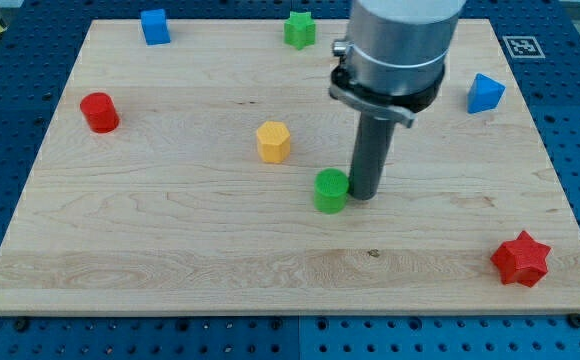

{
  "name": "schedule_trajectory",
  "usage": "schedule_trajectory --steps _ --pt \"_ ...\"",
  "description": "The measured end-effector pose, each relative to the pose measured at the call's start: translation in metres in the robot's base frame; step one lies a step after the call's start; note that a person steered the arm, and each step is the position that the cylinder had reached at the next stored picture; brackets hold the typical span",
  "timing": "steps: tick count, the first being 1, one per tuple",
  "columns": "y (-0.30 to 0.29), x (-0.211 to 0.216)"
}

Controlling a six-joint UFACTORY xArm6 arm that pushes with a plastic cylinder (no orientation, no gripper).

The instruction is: Slide the green circle to the bottom left

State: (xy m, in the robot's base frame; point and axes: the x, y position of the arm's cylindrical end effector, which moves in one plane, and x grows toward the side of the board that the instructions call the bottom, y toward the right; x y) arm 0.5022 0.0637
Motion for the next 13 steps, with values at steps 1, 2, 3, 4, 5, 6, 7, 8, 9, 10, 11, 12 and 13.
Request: schedule_trajectory --steps 1,2,3,4,5,6,7,8,9,10,11,12,13 --pt "-0.032 0.001" --pt "-0.061 0.012" --pt "-0.085 0.026" --pt "-0.11 0.026" --pt "-0.133 0.023" --pt "-0.16 0.02" --pt "-0.172 0.003" --pt "-0.194 0.001" --pt "-0.224 0.001" --pt "-0.251 0.001" --pt "-0.257 0.004" --pt "-0.257 0.017" --pt "-0.256 0.022"
